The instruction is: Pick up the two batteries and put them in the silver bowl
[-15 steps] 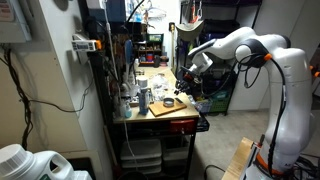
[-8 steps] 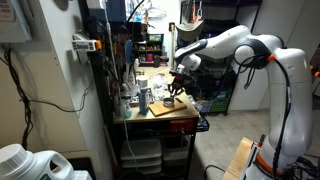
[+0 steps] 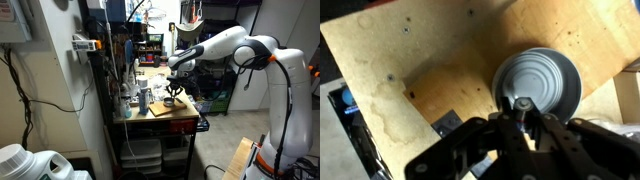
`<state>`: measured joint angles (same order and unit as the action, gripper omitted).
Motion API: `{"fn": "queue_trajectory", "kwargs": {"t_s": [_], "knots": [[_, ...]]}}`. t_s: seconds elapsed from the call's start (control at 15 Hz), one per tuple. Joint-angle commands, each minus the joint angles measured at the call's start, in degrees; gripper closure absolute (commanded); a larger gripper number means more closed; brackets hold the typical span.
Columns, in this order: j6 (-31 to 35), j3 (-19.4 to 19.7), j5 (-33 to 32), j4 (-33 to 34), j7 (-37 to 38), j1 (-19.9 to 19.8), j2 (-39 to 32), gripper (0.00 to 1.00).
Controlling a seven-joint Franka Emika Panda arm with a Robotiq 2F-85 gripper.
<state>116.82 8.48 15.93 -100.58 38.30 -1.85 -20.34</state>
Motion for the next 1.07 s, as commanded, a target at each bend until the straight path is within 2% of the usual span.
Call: {"fn": "queue_trajectory", "kwargs": {"t_s": [0.0,0.13,0.33,0.67,0.73,0.8,0.87,1.0], "knots": [[7.5,-1.2,-0.6,-2.0,-1.6,-0.1,0.4,0.96],[9.3,-2.0,1.2,-2.4,-1.3,-0.4,0.4,0.96],[7.6,-3.0,2.7,-2.4,-1.4,-0.7,0.4,0.96],[6.9,-2.3,0.3,-3.5,0.0,-0.3,0.3,0.93],[6.8,-2.6,1.7,-3.6,-0.1,-0.6,0.3,0.76],[6.9,-2.8,2.3,-3.9,-0.3,-0.7,0.4,0.68],[7.0,-2.9,2.9,-4.1,-0.6,-0.8,0.5,0.53],[7.0,-3.0,3.5,-4.3,-0.8,-0.9,0.7,0.36]]}}
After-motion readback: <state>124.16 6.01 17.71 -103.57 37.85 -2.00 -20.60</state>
